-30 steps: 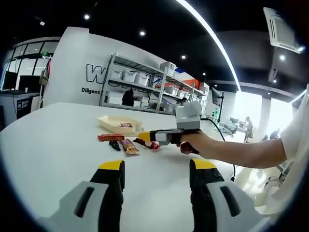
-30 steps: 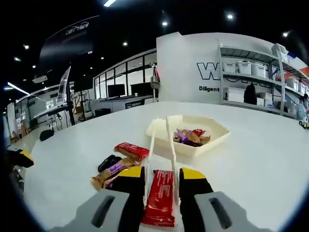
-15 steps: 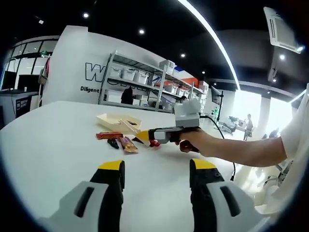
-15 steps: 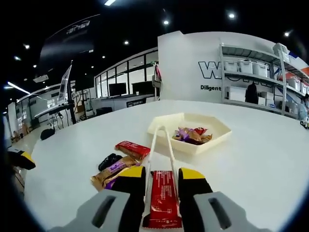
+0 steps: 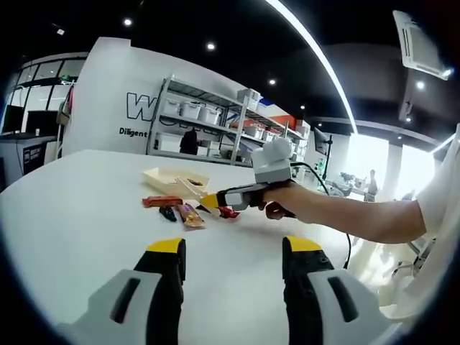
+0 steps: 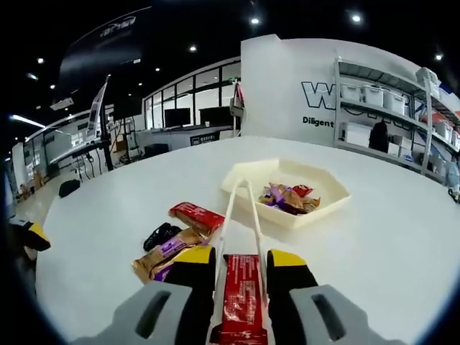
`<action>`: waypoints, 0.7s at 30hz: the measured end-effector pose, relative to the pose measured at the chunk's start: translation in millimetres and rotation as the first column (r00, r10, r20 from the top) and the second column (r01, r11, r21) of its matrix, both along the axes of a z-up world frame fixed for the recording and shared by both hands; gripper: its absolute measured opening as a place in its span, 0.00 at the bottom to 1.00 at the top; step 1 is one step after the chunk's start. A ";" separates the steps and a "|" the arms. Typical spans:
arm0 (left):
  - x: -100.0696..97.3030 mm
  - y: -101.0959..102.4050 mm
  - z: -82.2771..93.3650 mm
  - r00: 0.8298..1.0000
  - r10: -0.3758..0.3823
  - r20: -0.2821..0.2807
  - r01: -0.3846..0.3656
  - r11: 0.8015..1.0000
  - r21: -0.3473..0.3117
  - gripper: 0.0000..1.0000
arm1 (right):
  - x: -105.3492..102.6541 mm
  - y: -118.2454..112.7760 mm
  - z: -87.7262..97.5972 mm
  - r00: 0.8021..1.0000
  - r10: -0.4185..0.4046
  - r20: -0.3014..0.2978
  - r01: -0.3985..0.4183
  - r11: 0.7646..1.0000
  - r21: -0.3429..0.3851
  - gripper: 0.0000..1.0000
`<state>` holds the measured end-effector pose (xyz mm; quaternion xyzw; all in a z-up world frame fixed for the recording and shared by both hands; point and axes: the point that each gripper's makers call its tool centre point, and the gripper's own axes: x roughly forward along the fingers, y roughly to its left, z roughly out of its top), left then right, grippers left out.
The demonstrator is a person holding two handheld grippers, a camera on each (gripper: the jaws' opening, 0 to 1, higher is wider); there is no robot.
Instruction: Place the target food into the container with the food tongs after gripping and lifting it, then release it inside without dropping or visibly crushing the food.
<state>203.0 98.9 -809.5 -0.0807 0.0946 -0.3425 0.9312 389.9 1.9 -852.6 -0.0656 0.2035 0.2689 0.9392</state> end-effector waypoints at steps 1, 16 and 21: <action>-0.1 -0.5 -0.1 1.000 -0.001 -0.001 0.001 1.000 0.001 0.53 | 0.2 0.1 -0.6 1.000 0.008 0.000 -0.008 1.000 -0.020 0.22; 0.7 1.5 2.4 1.000 0.003 0.005 -0.003 1.000 -0.003 0.52 | 1.2 -4.3 2.6 0.999 0.024 0.031 -0.022 0.999 -0.044 0.13; 3.3 -0.4 3.4 1.000 0.000 0.002 0.000 1.000 -0.008 0.52 | 0.5 -6.1 13.7 0.998 0.024 0.058 -0.022 0.999 -0.028 0.13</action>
